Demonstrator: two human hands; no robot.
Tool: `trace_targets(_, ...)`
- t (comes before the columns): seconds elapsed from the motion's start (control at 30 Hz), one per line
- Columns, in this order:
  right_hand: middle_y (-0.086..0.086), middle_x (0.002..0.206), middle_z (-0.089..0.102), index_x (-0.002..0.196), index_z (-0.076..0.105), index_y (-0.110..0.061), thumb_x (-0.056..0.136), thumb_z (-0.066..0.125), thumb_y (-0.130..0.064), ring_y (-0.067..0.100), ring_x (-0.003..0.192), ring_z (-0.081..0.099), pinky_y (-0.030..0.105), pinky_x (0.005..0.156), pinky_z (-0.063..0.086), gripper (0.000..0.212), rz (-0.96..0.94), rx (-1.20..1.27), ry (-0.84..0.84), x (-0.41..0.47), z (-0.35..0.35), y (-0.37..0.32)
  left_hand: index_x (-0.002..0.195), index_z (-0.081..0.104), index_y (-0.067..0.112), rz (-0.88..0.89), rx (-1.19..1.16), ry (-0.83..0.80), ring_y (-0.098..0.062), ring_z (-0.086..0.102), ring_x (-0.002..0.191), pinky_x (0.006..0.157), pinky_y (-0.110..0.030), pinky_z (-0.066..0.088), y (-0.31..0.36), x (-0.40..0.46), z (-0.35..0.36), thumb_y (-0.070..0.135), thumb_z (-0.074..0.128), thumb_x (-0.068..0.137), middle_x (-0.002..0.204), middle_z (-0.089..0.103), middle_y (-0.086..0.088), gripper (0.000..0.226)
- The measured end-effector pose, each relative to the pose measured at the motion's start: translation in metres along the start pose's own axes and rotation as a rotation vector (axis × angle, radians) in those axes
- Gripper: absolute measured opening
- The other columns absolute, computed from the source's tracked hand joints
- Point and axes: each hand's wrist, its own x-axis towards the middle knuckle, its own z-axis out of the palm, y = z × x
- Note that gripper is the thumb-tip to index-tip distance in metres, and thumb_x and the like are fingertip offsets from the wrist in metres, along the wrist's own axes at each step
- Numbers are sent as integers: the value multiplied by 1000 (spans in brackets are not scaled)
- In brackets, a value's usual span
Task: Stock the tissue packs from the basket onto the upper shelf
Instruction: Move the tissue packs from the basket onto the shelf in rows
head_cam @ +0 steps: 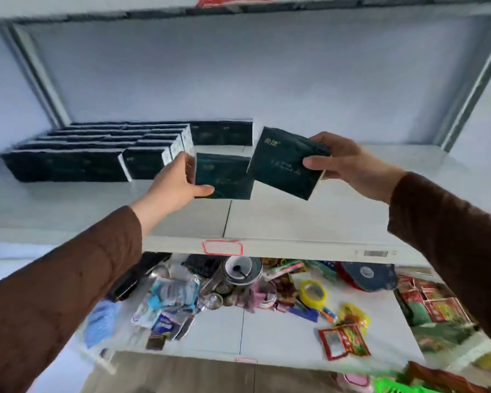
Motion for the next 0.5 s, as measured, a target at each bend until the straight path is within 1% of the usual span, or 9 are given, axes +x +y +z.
trace_targets(0.03,6,102,68,114,56,-2,86,70,-11,20,95,65,48,95,52,33,16,-32,13,18,7,-1,112,48,25,-4,21,18,-22,65,92,85,-44,54,-7,17,-4,45,89,60,104,67,2,69)
trace_targets(0.1,4,100,69,113,58,-6,85,72,-14,19,96,65,49,96,52,33,45,-77,34,54,16,-1,119,41,21,0,43,25,-26,63,98,87,-40,52,-20,54,-7,37,89,66,113,64,-2,74)
trace_targets(0.17,7,104,68,109,60,-11,85,73,-16,20,98,65,46,94,54,28,69,-104,59,86,19,2,127,35,17,-3,95,25,-30,59,105,88,-38,49,-30,88,-6,34,86,71,121,59,-7,77)
trace_targets(0.23,13,112,66,105,60,-16,84,74,-16,23,101,65,40,88,57,25,81,-109,88,116,19,9,132,32,11,-21,128,45,-34,56,111,89,-38,46,-38,119,2,32,84,75,128,55,-11,80)
trace_targets(0.3,16,117,65,103,60,-18,84,74,-16,22,100,65,35,84,58,24,87,-102,112,144,18,21,132,31,4,-23,136,84,-37,57,110,84,-36,43,-45,144,16,28,82,78,126,55,-15,78)
trace_targets(0.4,16,117,65,104,60,-18,82,75,-18,27,106,65,40,87,58,27,105,-85,135,183,16,43,131,30,-1,-52,153,104,-38,60,104,77,-36,41,-63,177,42,22,77,83,118,58,-19,70)
trace_targets(0.43,16,116,65,106,60,-17,82,75,-18,28,107,65,41,87,58,28,114,-85,141,195,15,49,134,29,-1,-67,171,105,-39,60,105,78,-36,41,-69,187,50,22,75,85,120,59,-20,71)
trace_targets(0.5,15,114,65,107,61,-15,83,75,-18,28,106,65,40,86,58,29,127,-89,148,218,15,58,144,22,-2,-100,212,132,-40,54,116,86,-37,40,-77,204,61,22,70,89,131,53,-22,77)
